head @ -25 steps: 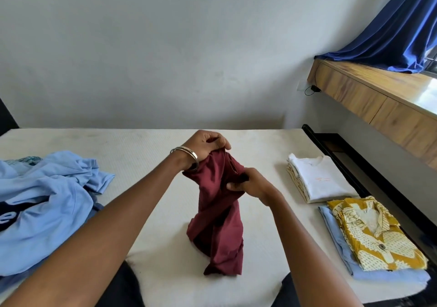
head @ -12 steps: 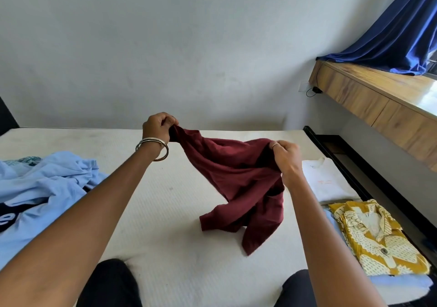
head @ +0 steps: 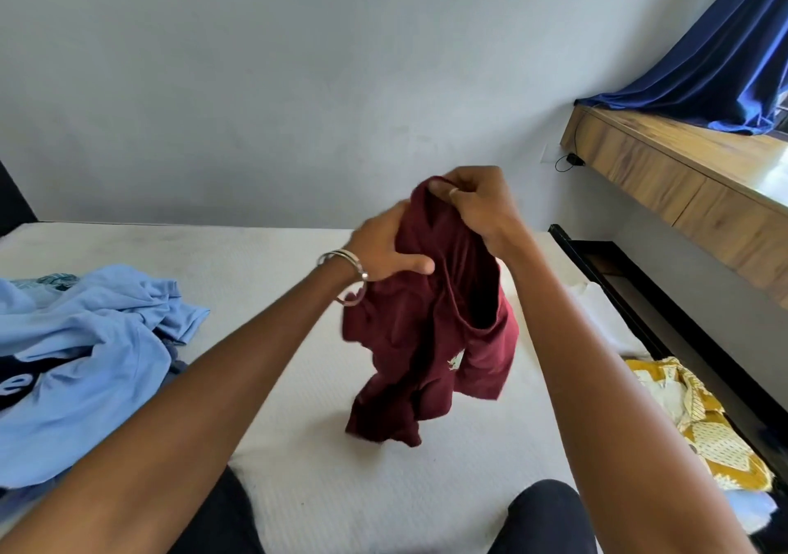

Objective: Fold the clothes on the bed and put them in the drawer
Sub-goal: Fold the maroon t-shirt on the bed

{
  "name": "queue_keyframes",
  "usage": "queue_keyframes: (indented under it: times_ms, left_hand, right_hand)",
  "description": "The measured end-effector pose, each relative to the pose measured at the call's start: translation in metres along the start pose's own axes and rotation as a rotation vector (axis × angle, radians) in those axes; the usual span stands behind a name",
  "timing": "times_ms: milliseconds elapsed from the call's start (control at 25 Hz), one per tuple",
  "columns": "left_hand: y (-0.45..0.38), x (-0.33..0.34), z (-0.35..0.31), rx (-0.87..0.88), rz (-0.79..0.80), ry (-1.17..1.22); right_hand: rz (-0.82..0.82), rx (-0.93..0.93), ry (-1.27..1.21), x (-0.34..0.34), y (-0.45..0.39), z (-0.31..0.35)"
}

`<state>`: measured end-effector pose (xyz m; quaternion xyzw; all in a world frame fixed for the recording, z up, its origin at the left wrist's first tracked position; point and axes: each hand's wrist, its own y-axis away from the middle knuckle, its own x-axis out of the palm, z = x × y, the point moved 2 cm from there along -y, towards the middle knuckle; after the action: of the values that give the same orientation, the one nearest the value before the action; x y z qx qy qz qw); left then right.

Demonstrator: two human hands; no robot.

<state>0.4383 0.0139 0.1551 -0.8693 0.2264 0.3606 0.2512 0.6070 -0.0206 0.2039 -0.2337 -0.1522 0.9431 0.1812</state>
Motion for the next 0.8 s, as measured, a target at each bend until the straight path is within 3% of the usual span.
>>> queue_keyframes:
  times_ms: [40,120,200,280,360,440,480,520,560,640,680,720,800]
  left_hand:
    - [-0.002,0.009,-0.006,-0.042,0.025,-0.002]
    - [-0.008,0.006,-0.008,-0.054,-0.162,0.032]
    - [-0.009,-0.011,-0.004,-0.024,-0.333,0.21]
    - [-0.011,-0.034,-0.003,-0.028,-0.416,0.477]
    - [-0.014,-0.052,-0.004,-0.069,-0.448,0.55]
    - [-0.016,-0.066,0.01,-0.189,-0.494,0.149]
    - [-0.015,-0.069,0.021,-0.257,-0.45,-0.102]
    - [-0.01,-0.068,0.027,-0.27,-0.309,-0.256]
    - [-0.007,-0.059,0.03,-0.176,-0.135,-0.297]
    - [0.001,-0.03,0.016,0.087,0.163,-0.182]
    - [0.005,-0.015,0.003,0.163,0.21,-0.077]
    - [0.01,-0.002,-0.006,0.173,0.154,0.041]
    - [0.008,0.012,-0.012,0.043,-0.144,0.238]
  right_hand:
    - [0.069,-0.066,0.035,0.005,0.0,0.008]
    - [0.247,-0.138,0.217,-0.001,0.004,0.007]
    - [0.463,-0.055,0.551,-0.017,0.015,-0.026]
    - [0.573,0.142,0.689,-0.029,0.036,-0.074]
    - [0.487,0.269,0.447,-0.031,0.058,-0.099]
    - [0.244,0.334,0.059,-0.029,0.06,-0.097]
    - [0.131,0.344,-0.083,-0.029,0.054,-0.088]
    - [0.033,0.34,-0.163,-0.028,0.044,-0.077]
    - [-0.031,0.329,-0.179,-0.025,0.033,-0.06]
    - [0.022,0.311,-0.169,-0.004,0.018,-0.023]
    - [0.078,0.32,-0.156,0.01,0.015,-0.004]
    - [0.134,0.332,-0.167,0.024,0.014,0.01]
    - [0.189,0.348,-0.366,0.036,0.013,0.024]
